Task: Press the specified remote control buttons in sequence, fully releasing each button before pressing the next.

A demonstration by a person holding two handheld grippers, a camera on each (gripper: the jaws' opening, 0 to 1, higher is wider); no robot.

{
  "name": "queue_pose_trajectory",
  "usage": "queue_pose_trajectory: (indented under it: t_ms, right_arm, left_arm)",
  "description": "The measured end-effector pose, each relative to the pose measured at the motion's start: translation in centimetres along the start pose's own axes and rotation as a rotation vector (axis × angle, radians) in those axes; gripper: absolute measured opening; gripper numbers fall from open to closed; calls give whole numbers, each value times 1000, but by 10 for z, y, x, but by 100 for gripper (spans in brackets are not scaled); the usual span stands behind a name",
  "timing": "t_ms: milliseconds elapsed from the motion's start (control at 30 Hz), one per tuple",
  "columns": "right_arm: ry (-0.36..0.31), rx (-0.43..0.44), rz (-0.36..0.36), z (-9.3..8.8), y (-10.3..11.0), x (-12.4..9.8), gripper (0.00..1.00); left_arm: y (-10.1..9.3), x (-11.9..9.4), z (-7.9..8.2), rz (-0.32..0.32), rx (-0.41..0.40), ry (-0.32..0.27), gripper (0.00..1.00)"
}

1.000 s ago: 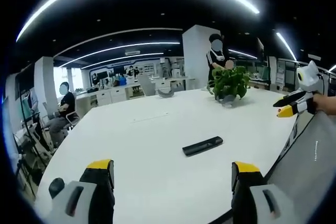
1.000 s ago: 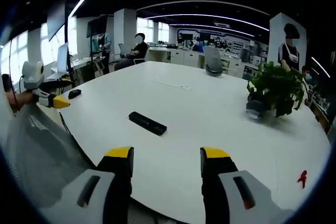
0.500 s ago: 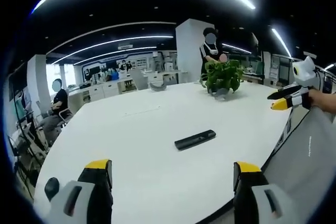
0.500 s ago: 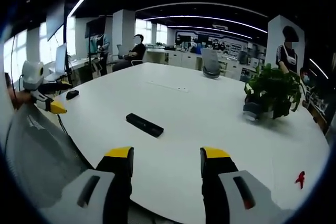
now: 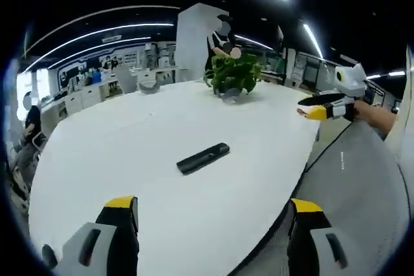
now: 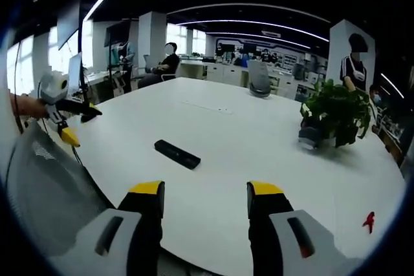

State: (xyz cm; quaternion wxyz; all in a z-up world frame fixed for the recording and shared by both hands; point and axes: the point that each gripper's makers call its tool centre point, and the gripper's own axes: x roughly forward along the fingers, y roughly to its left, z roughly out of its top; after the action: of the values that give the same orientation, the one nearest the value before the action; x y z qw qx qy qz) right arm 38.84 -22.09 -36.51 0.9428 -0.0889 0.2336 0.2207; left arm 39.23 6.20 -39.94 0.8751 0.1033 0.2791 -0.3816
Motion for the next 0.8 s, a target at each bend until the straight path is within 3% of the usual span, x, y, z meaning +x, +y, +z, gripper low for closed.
queue_pose_trajectory:
  t_ms: [233,333,633,800]
  right_arm:
    - [2,-12,1,0,1,0,53]
    - [-2,-16,4,1,1,0,53]
    - [-13,-12,6,2,1,-1,53]
    - [-9,-15,8,1,1,0,53]
  left_arm:
    - [-2,26,10,-167,162,97,100]
    - [-1,36,15,-202,231,121,100]
    - [15,66,27,-246,387,192,100]
    - [27,81,30,-258,409,231,100]
